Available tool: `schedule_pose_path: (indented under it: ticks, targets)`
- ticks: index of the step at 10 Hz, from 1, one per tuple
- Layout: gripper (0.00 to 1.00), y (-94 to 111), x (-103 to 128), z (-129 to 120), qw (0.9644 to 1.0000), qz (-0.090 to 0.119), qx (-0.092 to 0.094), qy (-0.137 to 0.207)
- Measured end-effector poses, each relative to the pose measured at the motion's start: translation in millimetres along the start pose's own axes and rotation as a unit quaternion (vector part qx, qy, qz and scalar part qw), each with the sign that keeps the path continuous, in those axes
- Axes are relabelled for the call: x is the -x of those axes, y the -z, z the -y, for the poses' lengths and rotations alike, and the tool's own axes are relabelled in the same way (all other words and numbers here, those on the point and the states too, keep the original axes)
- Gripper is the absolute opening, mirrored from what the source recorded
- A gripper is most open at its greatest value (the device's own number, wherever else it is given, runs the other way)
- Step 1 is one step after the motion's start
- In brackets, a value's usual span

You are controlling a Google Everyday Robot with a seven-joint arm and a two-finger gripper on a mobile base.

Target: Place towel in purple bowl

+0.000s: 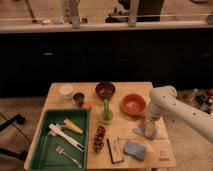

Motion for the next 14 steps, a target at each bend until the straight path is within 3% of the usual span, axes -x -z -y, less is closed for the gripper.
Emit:
schedule_pose_path:
  ticks: [4,5,7,9,11,14]
  targets:
    - [0.80,6.5,0.8,-20.8,1.0000,-0.002,0.001,-0.006]
    - [0.80,4.7,0.0,-23.4,0.9999,-0.005,-0.006,-0.009]
    - [0.80,-2.1,-7.2,-28.5,0.9988,-0.004,-0.044,-0.019]
    - [0.80,-9.3,-9.3,-27.7,0.9986,0.003,-0.046,-0.024]
    - [0.68,-16.5,-9.9,-25.1,0.9988,0.018,-0.037,-0.029]
    - [0.37,-13.7,-10.3,-24.2,0.9989,0.017,-0.034,-0.029]
